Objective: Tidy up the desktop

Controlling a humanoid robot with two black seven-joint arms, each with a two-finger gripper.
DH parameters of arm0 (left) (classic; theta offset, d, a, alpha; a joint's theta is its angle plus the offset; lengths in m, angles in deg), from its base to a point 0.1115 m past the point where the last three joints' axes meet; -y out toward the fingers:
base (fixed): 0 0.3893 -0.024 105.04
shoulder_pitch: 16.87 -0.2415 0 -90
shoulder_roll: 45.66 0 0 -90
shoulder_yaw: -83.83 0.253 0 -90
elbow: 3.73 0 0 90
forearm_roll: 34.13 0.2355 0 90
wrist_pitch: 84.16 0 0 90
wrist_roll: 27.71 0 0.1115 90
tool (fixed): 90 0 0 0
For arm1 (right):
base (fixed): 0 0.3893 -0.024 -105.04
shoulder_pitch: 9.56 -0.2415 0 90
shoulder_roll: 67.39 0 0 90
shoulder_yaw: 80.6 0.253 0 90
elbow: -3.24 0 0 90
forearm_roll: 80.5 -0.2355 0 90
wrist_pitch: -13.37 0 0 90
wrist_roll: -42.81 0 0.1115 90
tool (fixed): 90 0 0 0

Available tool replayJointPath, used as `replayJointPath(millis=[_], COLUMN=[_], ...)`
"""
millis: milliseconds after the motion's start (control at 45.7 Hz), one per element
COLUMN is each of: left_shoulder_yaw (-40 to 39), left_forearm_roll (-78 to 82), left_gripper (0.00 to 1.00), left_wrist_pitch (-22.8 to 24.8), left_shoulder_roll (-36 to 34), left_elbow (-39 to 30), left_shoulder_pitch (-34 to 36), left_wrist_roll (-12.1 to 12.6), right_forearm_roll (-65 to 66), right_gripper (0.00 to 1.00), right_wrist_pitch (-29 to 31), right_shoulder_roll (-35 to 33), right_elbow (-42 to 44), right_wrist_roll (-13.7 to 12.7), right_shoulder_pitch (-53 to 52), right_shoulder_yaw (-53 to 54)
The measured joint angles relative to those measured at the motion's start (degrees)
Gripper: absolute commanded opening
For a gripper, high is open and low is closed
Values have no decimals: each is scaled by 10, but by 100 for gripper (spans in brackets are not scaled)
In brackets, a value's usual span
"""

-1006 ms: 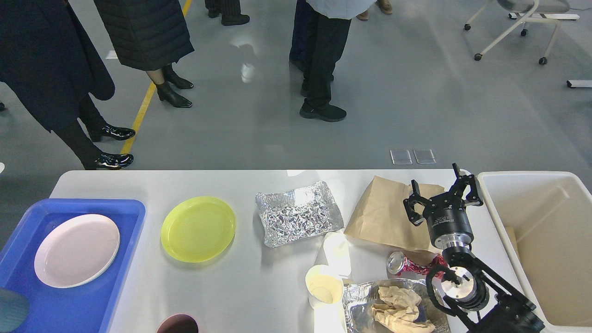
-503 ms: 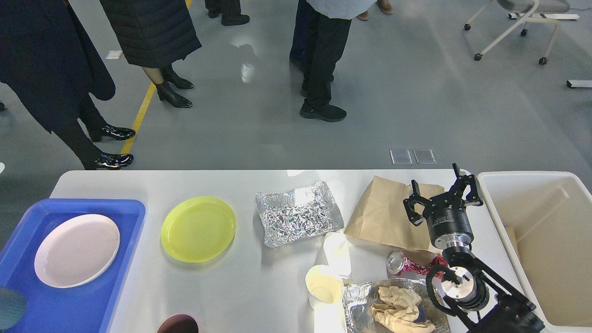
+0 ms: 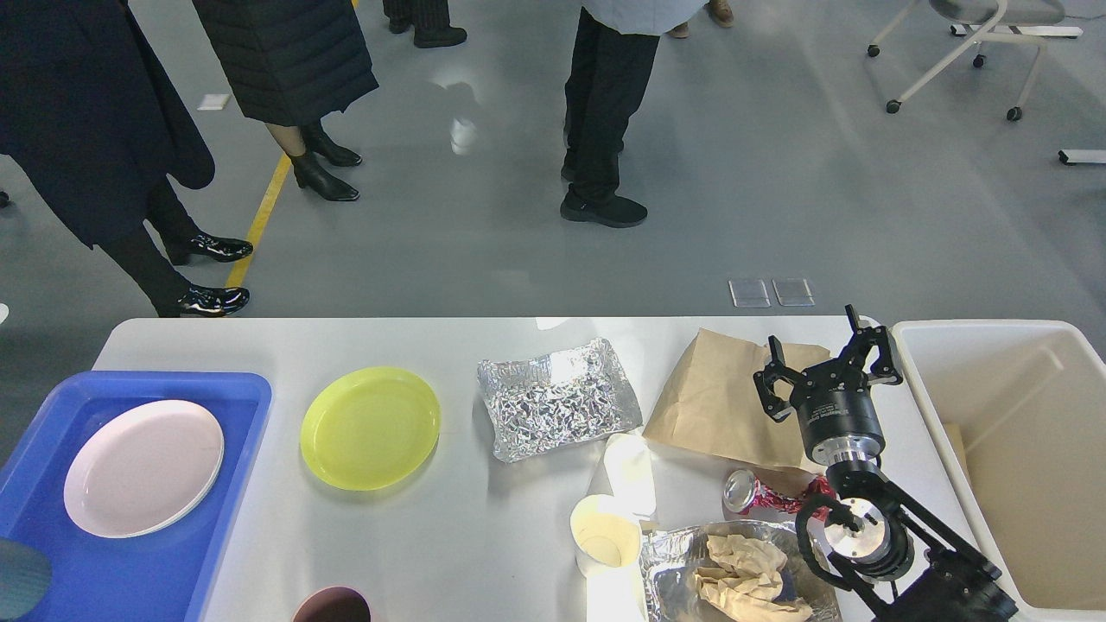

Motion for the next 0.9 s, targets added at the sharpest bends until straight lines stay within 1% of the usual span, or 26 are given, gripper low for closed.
replayJointPath(millis=[131, 153, 240, 262, 306, 372, 415, 481, 525, 568, 656, 831, 875, 896], left_shoulder_yaw=[0, 0, 1, 2, 4, 6, 7, 7, 8, 8, 8, 8, 8, 8], left_forearm_roll=[-14, -16, -23, -25, -27, -28, -28, -29, -29, -30, -30, -31, -31, -31], left_gripper=[55, 48, 13, 10, 12, 22, 37, 61, 72, 79, 81, 81, 77, 71], left_wrist_pitch=[-8, -8, -4, -1, 1, 4, 5, 5, 4, 0, -4, -4, -6, -8], left_shoulder_roll=[0, 0, -1, -1, -1, -1, -4, -10, -14, -17, -19, -20, -20, -20], left_elbow=[0, 0, 0, -1, -5, -13, -15, -16, -15, -13, -11, -11, -11, -11], left_shoulder_pitch=[-1, -1, -1, -1, -1, -1, -1, -2, -2, -1, 0, 0, 0, 0], left_wrist_roll=[2, 2, 3, 3, 4, 4, 5, 6, 6, 6, 5, 1, 3, 4], right_forearm_roll=[0, 0, 0, 0, 0, 0, 0, 0, 0, 0, 0, 0, 0, 0], right_gripper=[100, 100, 100, 100, 100, 100, 100, 100, 100, 100, 100, 100, 100, 100], right_wrist_pitch=[0, 0, 0, 0, 0, 0, 0, 0, 0, 0, 0, 0, 0, 0], right_shoulder_roll=[0, 0, 0, 0, 0, 0, 0, 0, 0, 0, 0, 0, 0, 0], right_elbow=[0, 0, 0, 0, 0, 0, 0, 0, 0, 0, 0, 0, 0, 0], right_wrist_roll=[0, 0, 0, 0, 0, 0, 0, 0, 0, 0, 0, 0, 0, 0], right_shoulder_pitch=[0, 0, 0, 0, 0, 0, 0, 0, 0, 0, 0, 0, 0, 0], right_shoulder_yaw=[0, 0, 0, 0, 0, 0, 0, 0, 0, 0, 0, 0, 0, 0])
